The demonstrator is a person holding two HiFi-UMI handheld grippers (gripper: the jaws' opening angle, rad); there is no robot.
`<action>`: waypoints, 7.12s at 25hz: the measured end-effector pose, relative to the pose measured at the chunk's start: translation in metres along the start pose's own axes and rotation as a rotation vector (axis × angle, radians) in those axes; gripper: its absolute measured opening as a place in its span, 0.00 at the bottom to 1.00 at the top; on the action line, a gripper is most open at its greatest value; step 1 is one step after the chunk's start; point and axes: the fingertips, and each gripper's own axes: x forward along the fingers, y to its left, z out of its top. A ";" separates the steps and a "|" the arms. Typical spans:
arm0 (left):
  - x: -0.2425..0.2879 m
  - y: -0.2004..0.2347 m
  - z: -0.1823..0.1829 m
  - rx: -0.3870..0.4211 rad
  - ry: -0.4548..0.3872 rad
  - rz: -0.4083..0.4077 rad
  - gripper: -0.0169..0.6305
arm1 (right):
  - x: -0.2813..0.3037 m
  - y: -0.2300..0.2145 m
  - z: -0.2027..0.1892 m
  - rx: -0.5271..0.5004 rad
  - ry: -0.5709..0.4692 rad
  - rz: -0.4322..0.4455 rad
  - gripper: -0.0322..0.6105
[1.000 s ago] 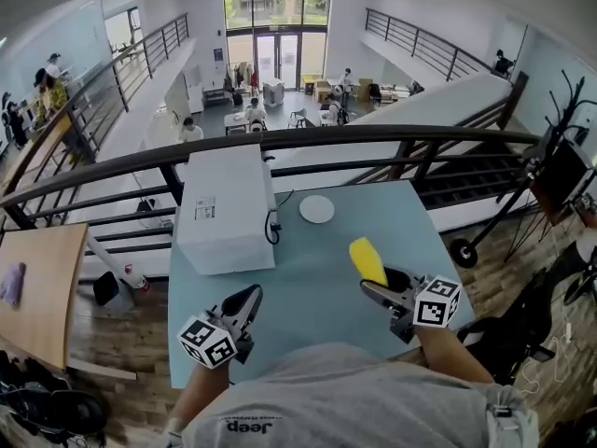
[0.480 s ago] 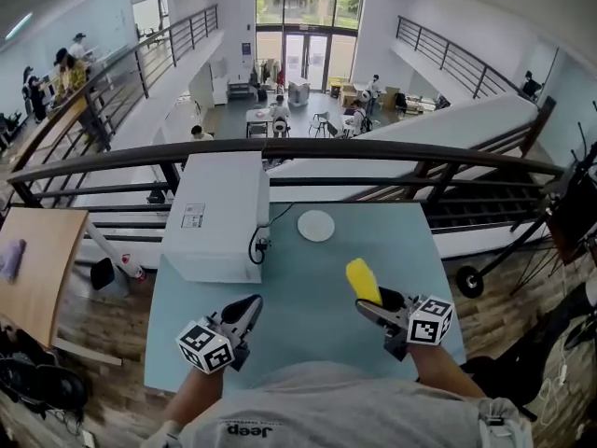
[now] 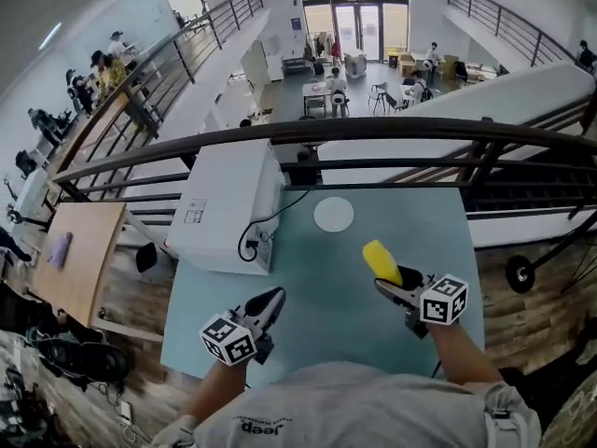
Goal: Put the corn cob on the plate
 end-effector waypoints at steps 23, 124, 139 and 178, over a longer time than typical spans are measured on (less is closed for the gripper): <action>0.142 0.107 -0.074 -0.080 0.144 -0.167 0.05 | 0.171 -0.179 -0.016 -0.093 0.198 -0.212 0.44; 0.171 0.107 -0.093 0.022 0.113 -0.196 0.05 | 0.248 -0.203 0.015 -0.346 0.298 -0.249 0.49; 0.112 0.069 -0.025 0.107 0.022 -0.156 0.05 | 0.192 -0.123 0.046 -0.377 0.286 -0.241 0.29; -0.152 0.014 0.046 0.286 -0.153 0.027 0.05 | 0.041 0.117 0.038 -0.173 0.031 -0.127 0.08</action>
